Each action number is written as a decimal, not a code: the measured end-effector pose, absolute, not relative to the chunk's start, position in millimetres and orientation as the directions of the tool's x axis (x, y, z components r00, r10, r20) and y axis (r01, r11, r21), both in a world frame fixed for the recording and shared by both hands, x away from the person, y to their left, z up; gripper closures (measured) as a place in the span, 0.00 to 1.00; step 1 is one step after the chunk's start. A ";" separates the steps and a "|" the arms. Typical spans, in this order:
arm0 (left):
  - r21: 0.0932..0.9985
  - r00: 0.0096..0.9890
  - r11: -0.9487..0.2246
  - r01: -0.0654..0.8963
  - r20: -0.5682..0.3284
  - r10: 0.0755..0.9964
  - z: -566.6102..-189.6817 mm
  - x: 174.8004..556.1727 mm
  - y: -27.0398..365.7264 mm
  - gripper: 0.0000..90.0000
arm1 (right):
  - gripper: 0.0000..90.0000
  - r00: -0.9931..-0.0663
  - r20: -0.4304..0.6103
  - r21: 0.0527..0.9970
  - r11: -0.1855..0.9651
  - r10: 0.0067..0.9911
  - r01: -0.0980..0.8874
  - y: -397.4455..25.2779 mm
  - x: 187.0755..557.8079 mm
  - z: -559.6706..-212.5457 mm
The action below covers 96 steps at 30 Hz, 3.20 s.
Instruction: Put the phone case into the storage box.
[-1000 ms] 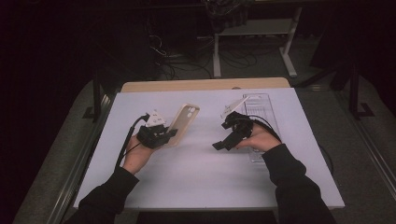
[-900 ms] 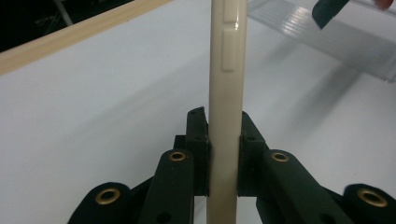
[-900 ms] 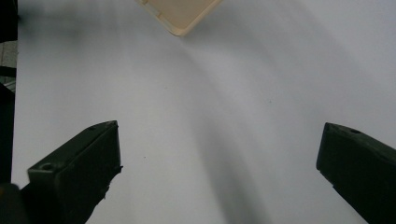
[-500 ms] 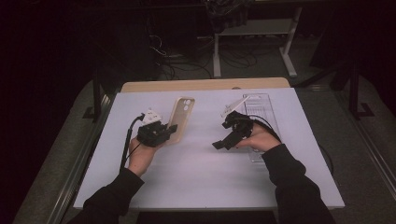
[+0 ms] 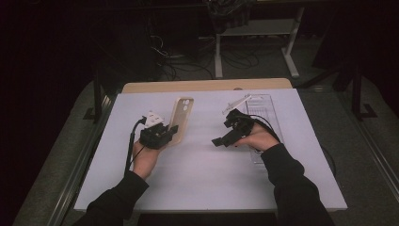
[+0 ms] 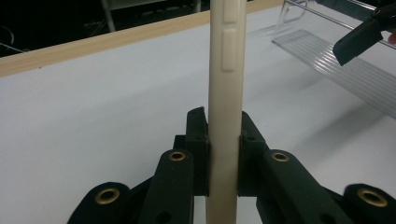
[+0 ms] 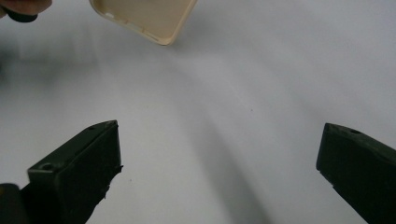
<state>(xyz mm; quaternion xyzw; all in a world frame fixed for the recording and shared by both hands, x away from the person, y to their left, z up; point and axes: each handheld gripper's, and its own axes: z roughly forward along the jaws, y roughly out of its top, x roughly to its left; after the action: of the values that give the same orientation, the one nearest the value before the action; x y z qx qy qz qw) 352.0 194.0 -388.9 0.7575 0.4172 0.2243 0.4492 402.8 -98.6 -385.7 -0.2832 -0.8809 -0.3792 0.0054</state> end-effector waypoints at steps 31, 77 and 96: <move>0.874 0.555 -0.254 0.414 -0.020 0.832 -391.5 348.8 159.5 0.88 | 0.00 -0.770 0.377 0.758 0.306 0.514 0.576 -86.0 424.5 -389.8; 0.868 0.621 -0.345 0.357 0.055 0.782 -394.5 333.9 124.0 0.88 | 0.00 -0.728 0.500 0.761 0.163 0.469 0.628 -65.2 421.5 -387.8; 0.869 0.624 -0.343 0.356 0.052 0.780 -399.0 332.7 118.2 0.88 | 0.03 -0.701 0.526 0.740 0.147 0.481 0.656 -66.7 423.7 -392.3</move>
<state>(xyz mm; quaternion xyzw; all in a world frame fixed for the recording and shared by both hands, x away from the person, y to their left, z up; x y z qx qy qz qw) 332.7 118.2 -399.0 0.7841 0.3620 0.2385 0.4441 423.7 -66.7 -392.3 -0.3775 -0.7529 -0.5327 0.0824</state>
